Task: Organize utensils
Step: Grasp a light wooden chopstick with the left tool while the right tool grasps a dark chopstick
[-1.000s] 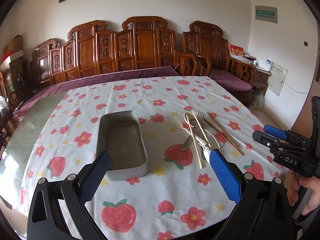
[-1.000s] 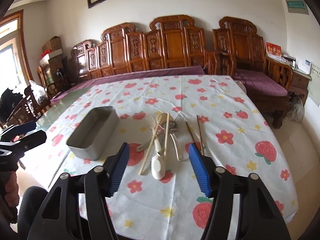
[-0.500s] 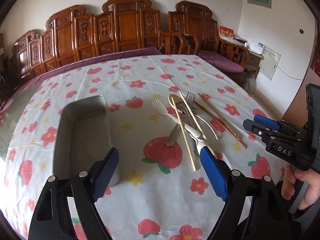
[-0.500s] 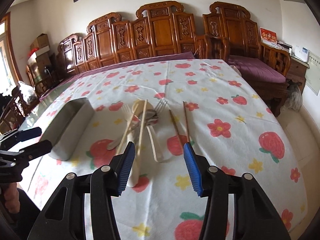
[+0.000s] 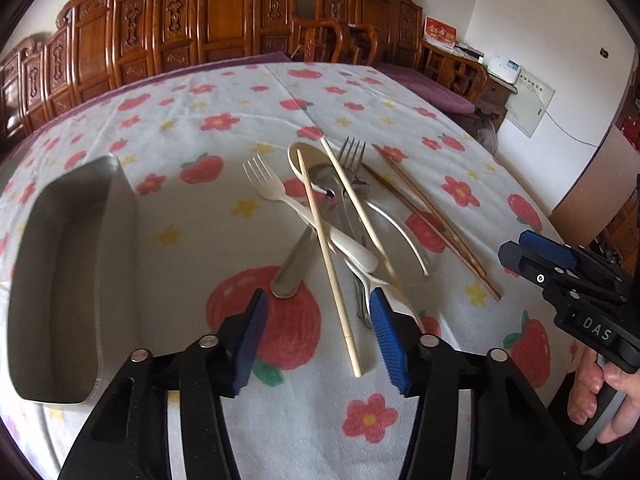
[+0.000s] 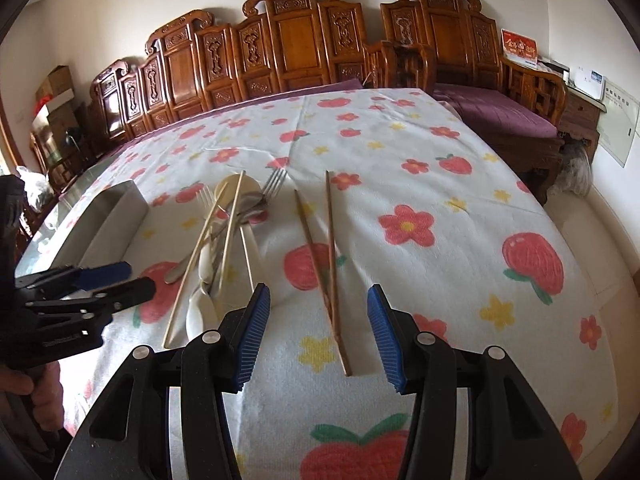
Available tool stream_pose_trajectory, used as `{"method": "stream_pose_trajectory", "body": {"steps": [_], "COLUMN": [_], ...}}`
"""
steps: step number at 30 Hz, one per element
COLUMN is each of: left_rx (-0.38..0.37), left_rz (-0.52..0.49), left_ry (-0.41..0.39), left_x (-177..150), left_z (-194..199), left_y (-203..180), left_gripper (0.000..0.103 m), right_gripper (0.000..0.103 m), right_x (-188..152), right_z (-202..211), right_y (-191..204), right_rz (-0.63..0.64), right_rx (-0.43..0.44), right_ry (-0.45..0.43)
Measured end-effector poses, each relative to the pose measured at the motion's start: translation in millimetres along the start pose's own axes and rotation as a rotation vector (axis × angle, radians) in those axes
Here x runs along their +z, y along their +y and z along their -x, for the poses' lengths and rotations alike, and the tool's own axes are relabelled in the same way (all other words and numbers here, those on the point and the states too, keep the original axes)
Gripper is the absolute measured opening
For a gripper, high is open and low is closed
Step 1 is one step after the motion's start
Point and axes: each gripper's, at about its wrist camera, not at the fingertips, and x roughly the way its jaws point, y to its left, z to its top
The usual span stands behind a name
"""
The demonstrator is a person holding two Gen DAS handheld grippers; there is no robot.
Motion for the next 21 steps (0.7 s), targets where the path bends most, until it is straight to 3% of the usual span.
{"method": "stream_pose_trajectory", "body": {"steps": [6,13,15,17,21], "left_rx": [-0.013,-0.012,-0.019,-0.023,-0.044], "left_rz": [0.011,0.022,0.025,0.031,0.051], "left_ry": [0.050,0.048,0.049,0.048,0.049], "left_x": [-8.0,-9.1,-9.2,-9.5,-10.2], "left_z": [-22.6,-29.5,-30.2,-30.4,-27.9], "left_y": [0.0,0.3,0.7,2.4,7.6], "left_gripper": [0.027,0.026,0.012,0.005,0.004], "right_gripper": [0.053,0.053,0.053,0.053,0.049], "right_x": [-3.7,-5.3,-5.1,-4.6,1.6], "right_z": [-8.3,-12.9,-14.9,-16.8,-23.4], "right_y": [-4.0,-3.8,-5.1,-6.2,-8.4], "right_rz": [-0.007,-0.004,-0.007,-0.007,0.001], "right_rx": [-0.008,-0.016,-0.020,-0.024,-0.032], "right_ry": [0.028,0.043,0.047,0.048,0.049]}}
